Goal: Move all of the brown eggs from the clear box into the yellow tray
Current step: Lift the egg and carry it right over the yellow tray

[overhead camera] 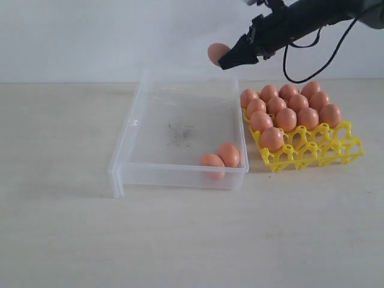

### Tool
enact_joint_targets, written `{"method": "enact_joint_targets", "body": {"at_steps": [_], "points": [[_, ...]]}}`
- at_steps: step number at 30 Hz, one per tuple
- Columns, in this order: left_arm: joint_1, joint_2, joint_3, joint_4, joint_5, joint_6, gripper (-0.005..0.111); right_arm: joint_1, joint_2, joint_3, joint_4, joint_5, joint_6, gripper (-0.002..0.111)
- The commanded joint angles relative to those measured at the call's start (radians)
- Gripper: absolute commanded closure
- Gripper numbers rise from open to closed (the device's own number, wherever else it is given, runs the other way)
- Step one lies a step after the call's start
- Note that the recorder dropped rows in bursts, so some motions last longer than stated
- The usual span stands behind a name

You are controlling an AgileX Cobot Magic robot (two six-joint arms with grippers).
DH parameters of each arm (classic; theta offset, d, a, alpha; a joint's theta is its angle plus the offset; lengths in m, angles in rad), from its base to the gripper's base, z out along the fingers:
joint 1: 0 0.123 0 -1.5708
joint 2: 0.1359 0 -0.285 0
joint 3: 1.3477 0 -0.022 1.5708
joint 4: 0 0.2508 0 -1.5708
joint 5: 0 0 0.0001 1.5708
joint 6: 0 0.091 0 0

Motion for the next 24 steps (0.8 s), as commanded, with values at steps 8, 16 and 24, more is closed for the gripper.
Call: {"method": "enact_joint_targets", "body": {"at_steps": [8, 16, 24], "points": [[0.004, -0.003, 0.004, -0.005, -0.010, 0.004, 0.103, -0.183, -0.243, 0.605, 0.405, 0.010, -0.533, 0.108], [0.004, -0.003, 0.004, -0.005, -0.010, 0.004, 0.103, -0.311, -0.333, 1.049, 0.800, 0.010, -0.960, 0.108], [0.004, -0.003, 0.004, -0.005, -0.033, 0.004, 0.103, -0.337, -0.326, 1.029, 0.800, 0.010, -0.960, 0.108]]}}
